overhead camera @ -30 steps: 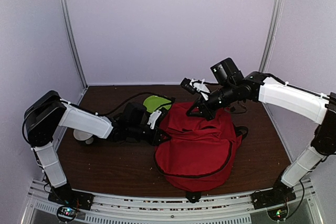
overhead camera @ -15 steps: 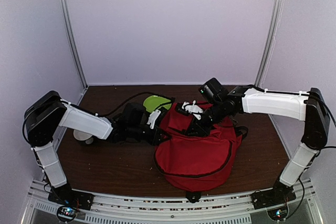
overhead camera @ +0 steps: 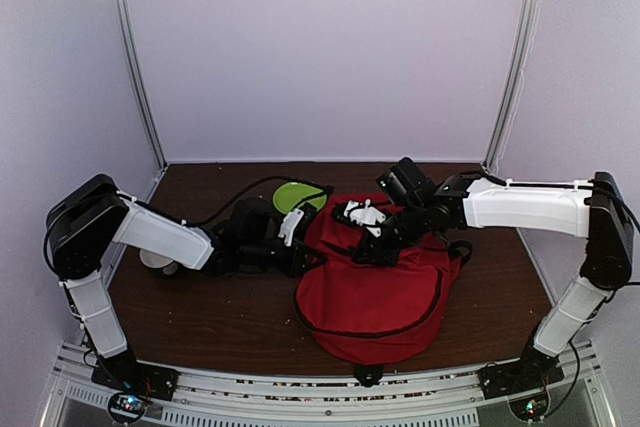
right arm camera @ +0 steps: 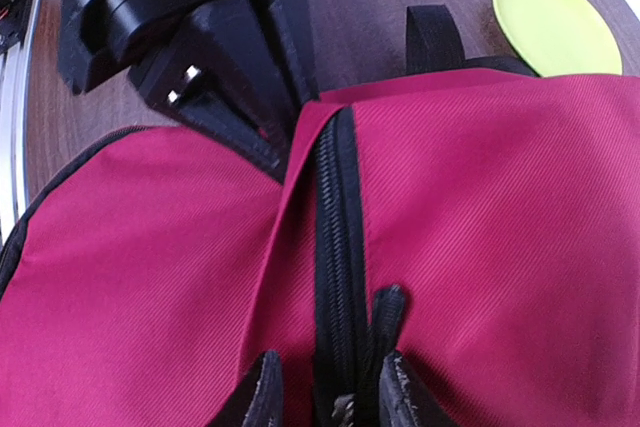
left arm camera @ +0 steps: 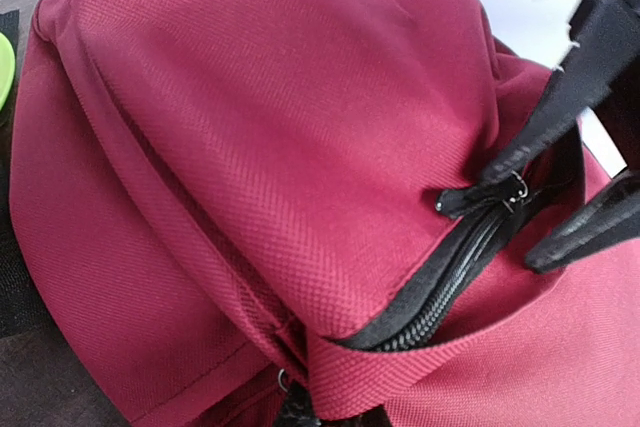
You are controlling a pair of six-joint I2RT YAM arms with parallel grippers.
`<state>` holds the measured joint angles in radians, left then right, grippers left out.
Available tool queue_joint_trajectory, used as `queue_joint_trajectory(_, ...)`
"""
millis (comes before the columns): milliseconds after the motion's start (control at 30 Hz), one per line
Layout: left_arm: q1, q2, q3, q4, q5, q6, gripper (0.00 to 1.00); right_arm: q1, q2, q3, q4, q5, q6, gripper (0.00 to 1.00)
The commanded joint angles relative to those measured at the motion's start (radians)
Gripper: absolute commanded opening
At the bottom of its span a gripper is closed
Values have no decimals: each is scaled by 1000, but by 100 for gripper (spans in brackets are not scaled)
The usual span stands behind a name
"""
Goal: Pack the student bag
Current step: Grab the lower front pocket of the student bag.
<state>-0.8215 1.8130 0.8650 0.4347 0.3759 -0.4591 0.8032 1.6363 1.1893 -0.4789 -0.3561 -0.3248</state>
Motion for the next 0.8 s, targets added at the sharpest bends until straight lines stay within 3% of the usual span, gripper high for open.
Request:
queue_joint_trajectory(0,14,-6,-3,135,-18,-3,0,-17,47,52,0,14,38,35)
queue_joint_trajectory(233,14,-7,-7,144,-14,0,0,-17,58,49,18,118,38,37)
queue_joint_trajectory(433,14,-4,-7,149,-8,2,0,-16,94,40,9,204,27,28)
queue_joint_trajectory(567,14,-7,-10,153,-8,1,0,-16,132,52,-11,236,36,30)
queue_joint_trajectory(700,13,-10,-18,159,-12,0,0,-18,124,58,-10,212,53,11)
queue_joint_trajectory(767,14,-11,-19,160,-12,-1,0,-18,105,62,-13,189,60,9)
